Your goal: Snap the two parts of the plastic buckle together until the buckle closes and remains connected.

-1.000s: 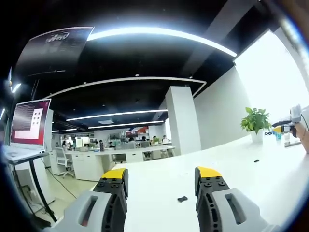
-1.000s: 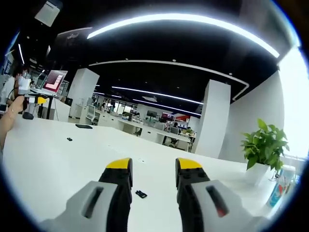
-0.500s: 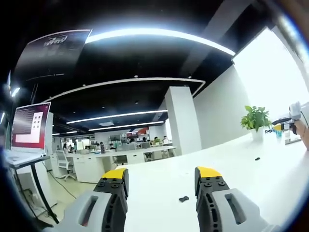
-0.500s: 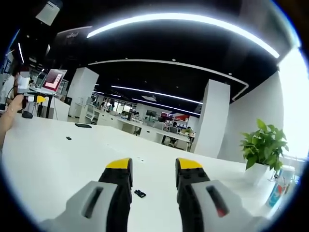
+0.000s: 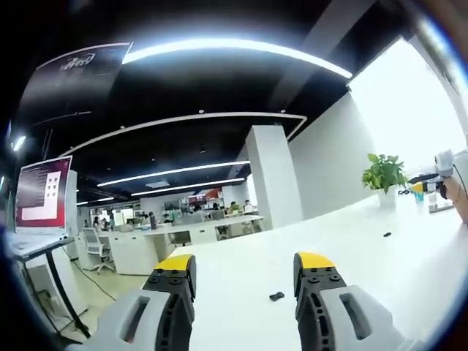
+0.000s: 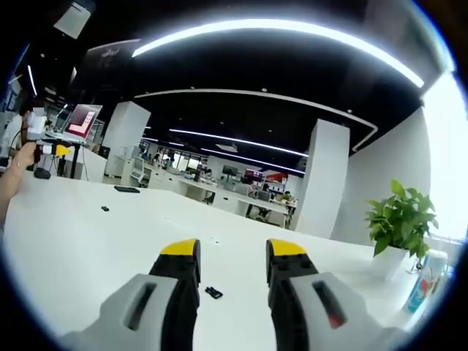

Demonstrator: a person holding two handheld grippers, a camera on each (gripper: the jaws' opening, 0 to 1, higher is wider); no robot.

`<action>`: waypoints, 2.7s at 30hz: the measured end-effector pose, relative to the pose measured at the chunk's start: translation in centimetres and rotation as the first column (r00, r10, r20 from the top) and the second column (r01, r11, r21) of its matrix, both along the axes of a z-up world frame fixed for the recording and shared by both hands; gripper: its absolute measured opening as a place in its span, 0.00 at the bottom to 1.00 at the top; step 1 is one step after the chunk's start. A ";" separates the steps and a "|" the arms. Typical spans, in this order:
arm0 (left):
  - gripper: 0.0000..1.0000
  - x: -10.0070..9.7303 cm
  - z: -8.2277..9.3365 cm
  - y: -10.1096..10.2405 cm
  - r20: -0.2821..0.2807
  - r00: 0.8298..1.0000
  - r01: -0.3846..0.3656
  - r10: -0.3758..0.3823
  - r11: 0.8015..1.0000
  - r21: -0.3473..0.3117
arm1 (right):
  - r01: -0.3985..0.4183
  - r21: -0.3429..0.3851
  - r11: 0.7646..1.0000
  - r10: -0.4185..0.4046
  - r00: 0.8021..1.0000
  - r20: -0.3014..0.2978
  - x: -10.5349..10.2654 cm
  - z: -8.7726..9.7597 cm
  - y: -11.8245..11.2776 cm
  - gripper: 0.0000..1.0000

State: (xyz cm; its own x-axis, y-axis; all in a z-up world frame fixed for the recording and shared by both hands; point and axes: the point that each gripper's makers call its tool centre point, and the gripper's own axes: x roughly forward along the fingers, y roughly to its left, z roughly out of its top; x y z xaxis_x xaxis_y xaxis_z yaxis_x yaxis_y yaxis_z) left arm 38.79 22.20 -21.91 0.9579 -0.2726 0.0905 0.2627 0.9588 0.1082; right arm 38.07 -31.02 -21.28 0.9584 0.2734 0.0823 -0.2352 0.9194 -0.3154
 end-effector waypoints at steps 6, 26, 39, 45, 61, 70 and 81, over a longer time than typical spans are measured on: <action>0.54 -0.1 0.6 -0.5 -0.003 1.000 0.006 -0.006 1.000 0.018 | -0.001 -0.001 1.000 0.001 1.000 0.004 0.0 0.1 0.0 0.36; 0.54 -0.1 2.4 -1.2 -0.028 0.999 0.047 -0.046 0.997 0.062 | -0.012 -0.002 1.000 0.012 1.000 0.009 -0.3 0.2 0.1 0.36; 0.53 0.4 3.4 -1.6 -0.050 0.995 0.085 -0.082 0.993 0.078 | -0.025 -0.004 1.000 0.025 1.000 0.005 -0.3 0.1 0.5 0.36; 0.53 0.9 3.6 -2.2 -0.076 0.991 0.119 -0.112 0.988 0.095 | -0.029 -0.005 1.000 0.029 1.000 -0.003 -0.2 -0.2 0.6 0.36; 0.51 3.4 2.6 -3.4 -0.172 0.970 0.197 -0.169 0.967 0.159 | -0.034 -0.011 0.999 0.034 0.999 -0.018 0.0 -0.4 0.6 0.36; 0.51 5.0 1.1 -3.7 -0.243 0.952 0.232 -0.184 0.955 0.186 | -0.039 -0.013 0.999 0.038 0.999 -0.014 -0.1 -0.4 0.8 0.36; 0.49 6.4 -0.4 -3.6 -0.328 0.926 0.275 -0.189 0.930 0.243 | -0.046 -0.019 0.999 0.046 0.999 -0.019 -0.1 -0.6 1.2 0.35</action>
